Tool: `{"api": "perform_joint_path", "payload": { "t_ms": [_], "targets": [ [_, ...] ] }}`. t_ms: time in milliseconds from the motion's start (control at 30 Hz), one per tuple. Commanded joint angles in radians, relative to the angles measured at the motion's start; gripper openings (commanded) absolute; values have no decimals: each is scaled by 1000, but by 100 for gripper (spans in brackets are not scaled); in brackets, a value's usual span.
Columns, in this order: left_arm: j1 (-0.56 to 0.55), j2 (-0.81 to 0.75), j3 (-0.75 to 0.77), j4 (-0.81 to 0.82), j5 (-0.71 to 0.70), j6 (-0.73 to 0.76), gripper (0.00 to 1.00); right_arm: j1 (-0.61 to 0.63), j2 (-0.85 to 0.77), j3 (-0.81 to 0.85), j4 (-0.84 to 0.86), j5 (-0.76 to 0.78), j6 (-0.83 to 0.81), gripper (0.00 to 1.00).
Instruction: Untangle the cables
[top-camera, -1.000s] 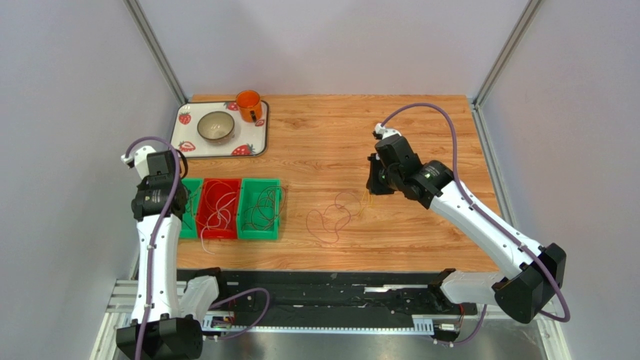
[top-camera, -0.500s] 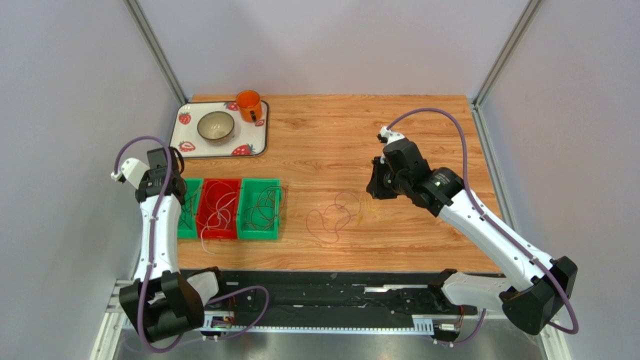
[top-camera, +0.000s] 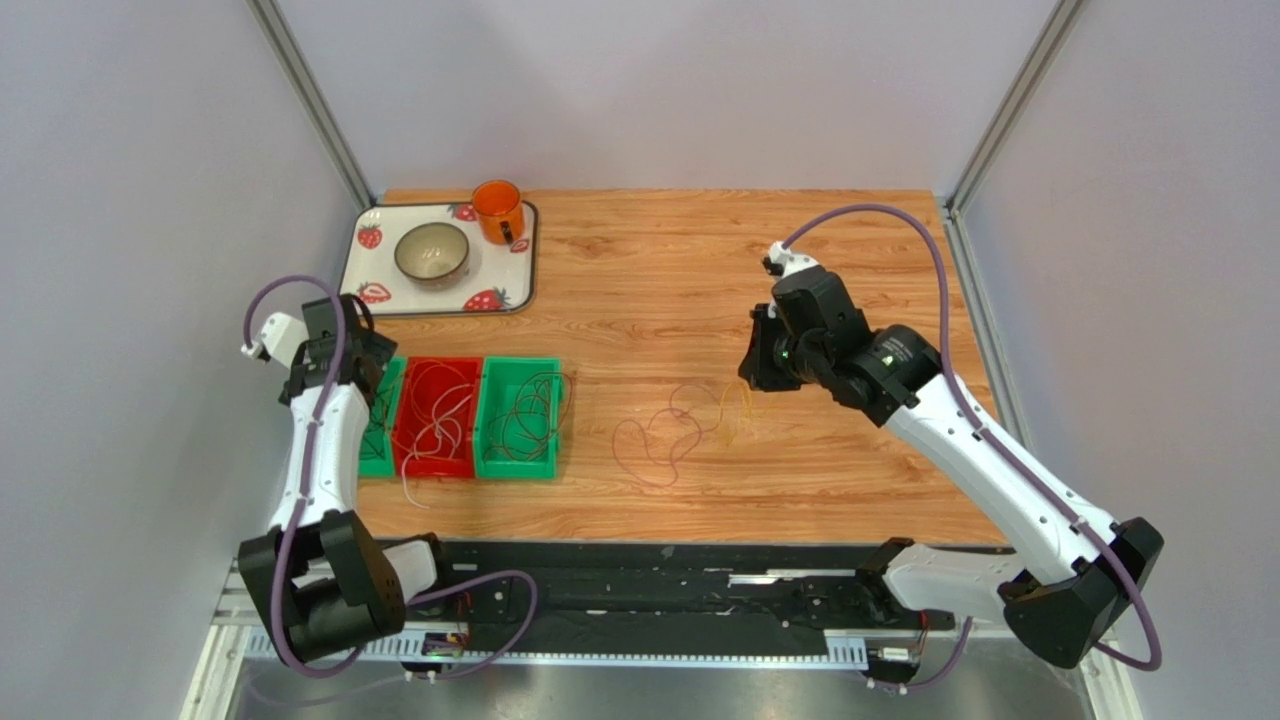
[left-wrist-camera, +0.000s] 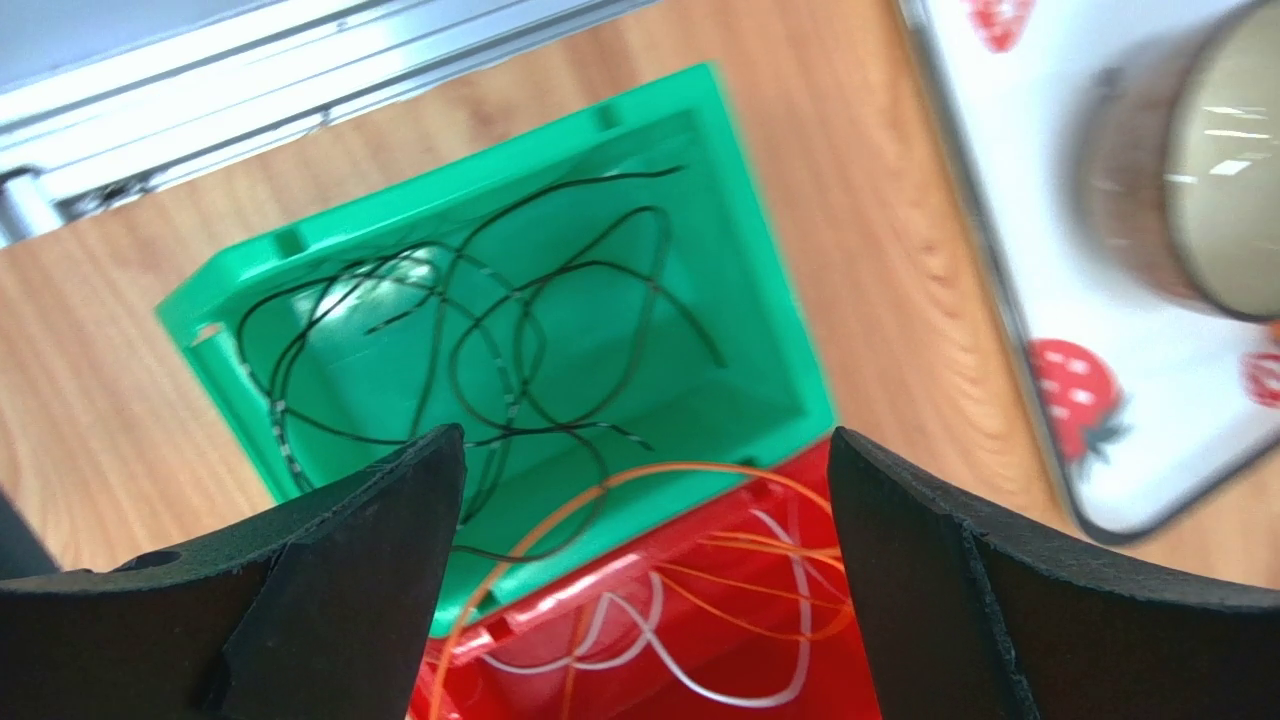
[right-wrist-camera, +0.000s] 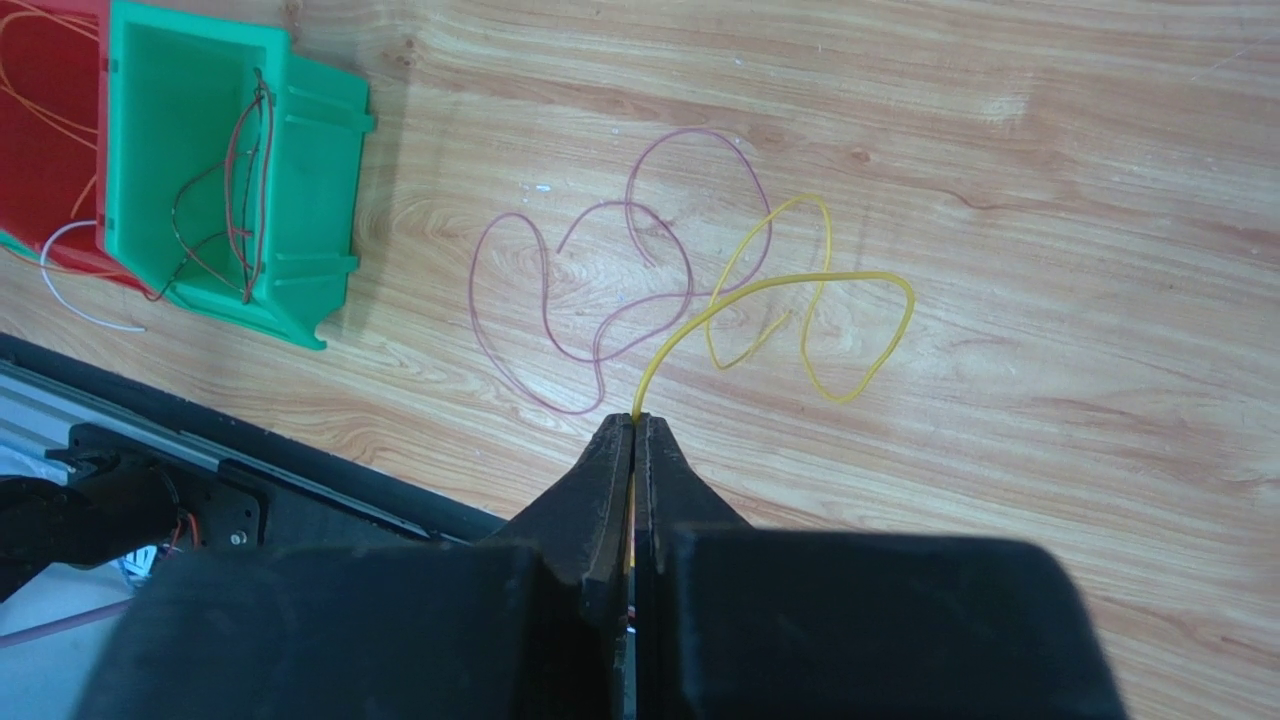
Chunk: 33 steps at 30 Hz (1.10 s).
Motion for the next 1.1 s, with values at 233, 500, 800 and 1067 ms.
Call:
{"api": "perform_joint_path", "payload": {
  "t_ms": [233, 500, 800, 1067],
  "targets": [
    [-65, -129, 208, -118, 378, 268, 99, 0, 91, 209, -10, -25, -3, 0],
    [-65, -400, 93, -239, 762, 471, 91, 21, 198, 374, 39, -154, -15, 0],
    [-109, -583, 35, -208, 865, 486, 91, 179, 424, 678, 56, -139, -20, 0],
    [-94, -678, 43, -240, 682, 447, 88, 302, 642, 914, 48, -148, -12, 0]
  ]
}}
